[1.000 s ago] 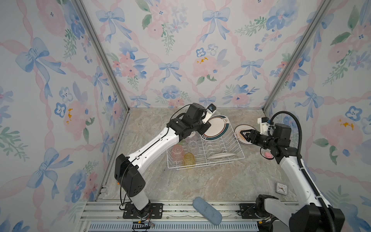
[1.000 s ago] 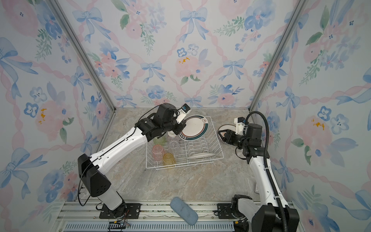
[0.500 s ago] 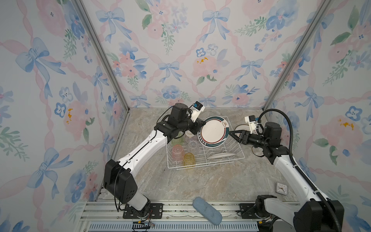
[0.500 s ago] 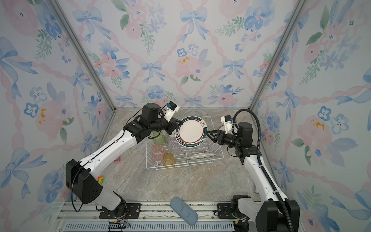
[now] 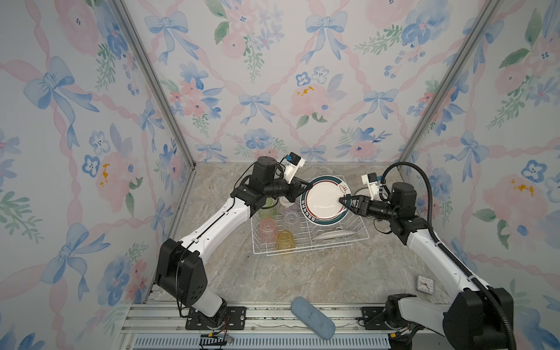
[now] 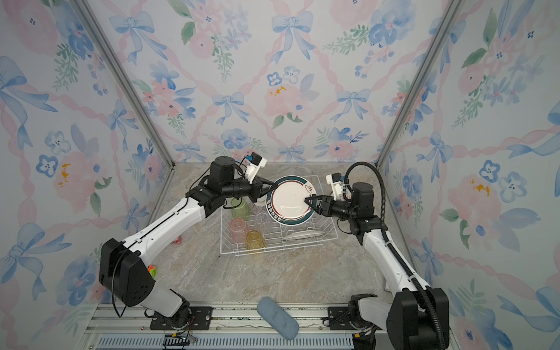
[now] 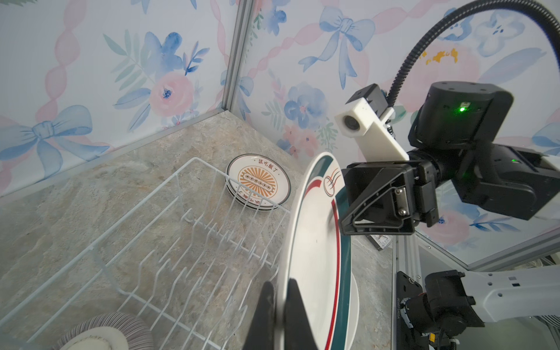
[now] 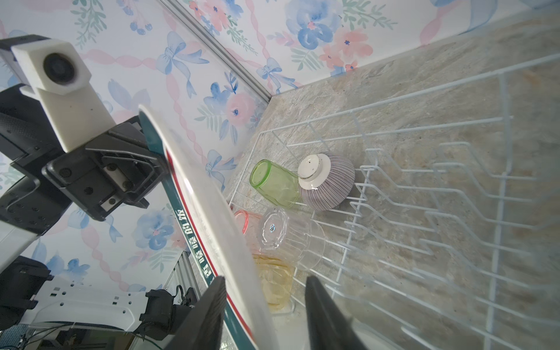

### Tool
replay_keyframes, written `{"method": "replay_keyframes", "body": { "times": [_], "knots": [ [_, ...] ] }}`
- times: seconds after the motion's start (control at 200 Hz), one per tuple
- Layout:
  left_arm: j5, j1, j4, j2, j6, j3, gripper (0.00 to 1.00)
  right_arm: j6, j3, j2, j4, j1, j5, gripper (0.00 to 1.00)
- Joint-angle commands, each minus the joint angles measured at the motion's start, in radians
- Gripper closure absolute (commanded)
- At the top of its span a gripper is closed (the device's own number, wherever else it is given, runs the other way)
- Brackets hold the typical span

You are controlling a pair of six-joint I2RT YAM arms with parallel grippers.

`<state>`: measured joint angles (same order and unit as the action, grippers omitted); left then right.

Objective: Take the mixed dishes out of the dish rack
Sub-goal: 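Grasp the raised plate with the right gripper and carry it toward the stack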

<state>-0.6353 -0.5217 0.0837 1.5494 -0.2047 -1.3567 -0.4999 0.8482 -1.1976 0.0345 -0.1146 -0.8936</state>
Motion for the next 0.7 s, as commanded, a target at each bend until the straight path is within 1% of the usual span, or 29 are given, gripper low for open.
{"method": "replay_keyframes", "body": {
  "times": [0.0, 0.19, 0.405, 0.44, 0.575, 0.635, 0.665, 0.695],
  "knots": [
    [-0.064, 0.012, -0.094, -0.004, -0.048, 0.014, 1.0, -0.022, -0.008, -0.007, 0.064, -0.011, -0.039, 0.61],
    [-0.066, 0.022, -0.104, -0.002, -0.055, 0.027, 1.0, -0.017, 0.005, -0.007, 0.039, -0.011, -0.034, 0.86],
    [-0.036, 0.023, -0.098, -0.013, -0.048, 0.045, 1.0, -0.019, 0.017, -0.008, 0.024, -0.01, -0.018, 0.97],
    [-0.03, 0.023, -0.094, -0.016, -0.042, 0.049, 1.0, -0.019, 0.02, -0.008, 0.022, -0.011, -0.014, 1.0],
    [0.006, 0.022, -0.092, -0.042, -0.005, 0.079, 0.85, -0.023, 0.026, -0.004, 0.011, -0.011, 0.006, 1.0],
    [0.033, 0.021, -0.084, -0.058, 0.013, 0.091, 0.81, -0.022, 0.032, -0.002, -0.001, -0.01, 0.018, 1.0],
    [0.047, 0.022, -0.079, -0.065, 0.023, 0.095, 0.75, -0.019, 0.034, -0.001, -0.009, -0.008, 0.023, 1.0],
    [0.06, 0.021, -0.072, -0.072, 0.033, 0.1, 0.72, -0.017, 0.038, -0.001, -0.014, -0.006, 0.027, 1.0]
  ]
}}
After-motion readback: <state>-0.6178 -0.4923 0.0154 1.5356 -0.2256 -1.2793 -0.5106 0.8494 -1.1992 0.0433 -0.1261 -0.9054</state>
